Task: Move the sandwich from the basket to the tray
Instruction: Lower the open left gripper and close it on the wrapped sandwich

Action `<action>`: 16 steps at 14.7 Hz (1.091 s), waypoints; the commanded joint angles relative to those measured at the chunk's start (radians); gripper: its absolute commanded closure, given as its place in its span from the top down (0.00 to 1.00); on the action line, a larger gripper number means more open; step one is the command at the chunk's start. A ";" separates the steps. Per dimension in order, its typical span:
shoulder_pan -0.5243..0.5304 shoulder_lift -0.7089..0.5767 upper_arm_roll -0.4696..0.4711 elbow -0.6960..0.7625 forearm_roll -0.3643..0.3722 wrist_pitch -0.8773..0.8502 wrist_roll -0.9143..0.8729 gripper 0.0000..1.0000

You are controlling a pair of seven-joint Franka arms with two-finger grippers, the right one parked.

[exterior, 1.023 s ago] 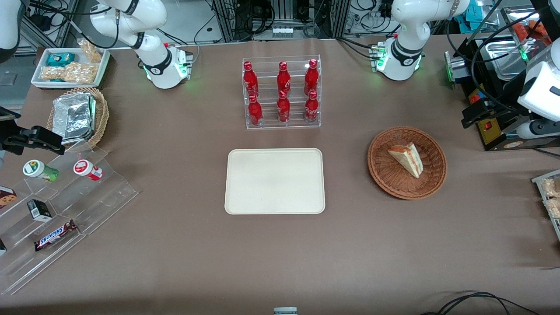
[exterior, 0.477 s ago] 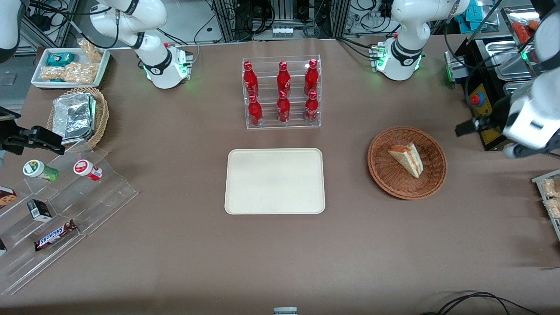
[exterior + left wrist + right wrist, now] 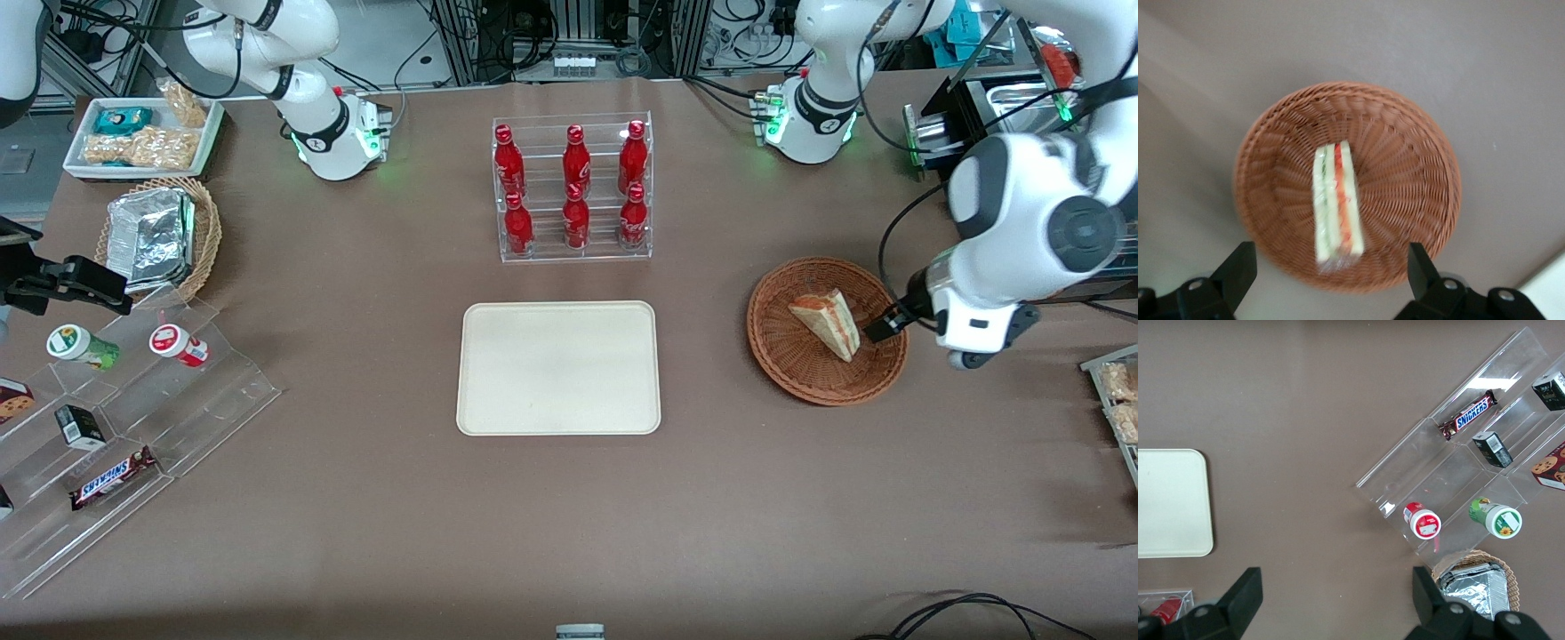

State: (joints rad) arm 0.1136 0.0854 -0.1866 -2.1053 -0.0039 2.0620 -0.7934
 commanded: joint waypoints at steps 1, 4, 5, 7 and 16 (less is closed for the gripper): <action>-0.015 -0.012 -0.002 -0.140 -0.002 0.188 -0.186 1.00; -0.046 0.051 -0.002 -0.142 -0.002 0.198 -0.234 1.00; -0.046 0.063 -0.002 -0.145 -0.002 0.198 -0.234 1.00; -0.046 0.074 -0.002 -0.153 0.001 0.194 -0.228 1.00; -0.045 0.168 -0.001 -0.162 0.001 0.191 -0.231 1.00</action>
State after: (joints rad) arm 0.0700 0.2367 -0.1868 -2.2653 -0.0042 2.2455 -1.0065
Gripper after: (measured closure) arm 0.000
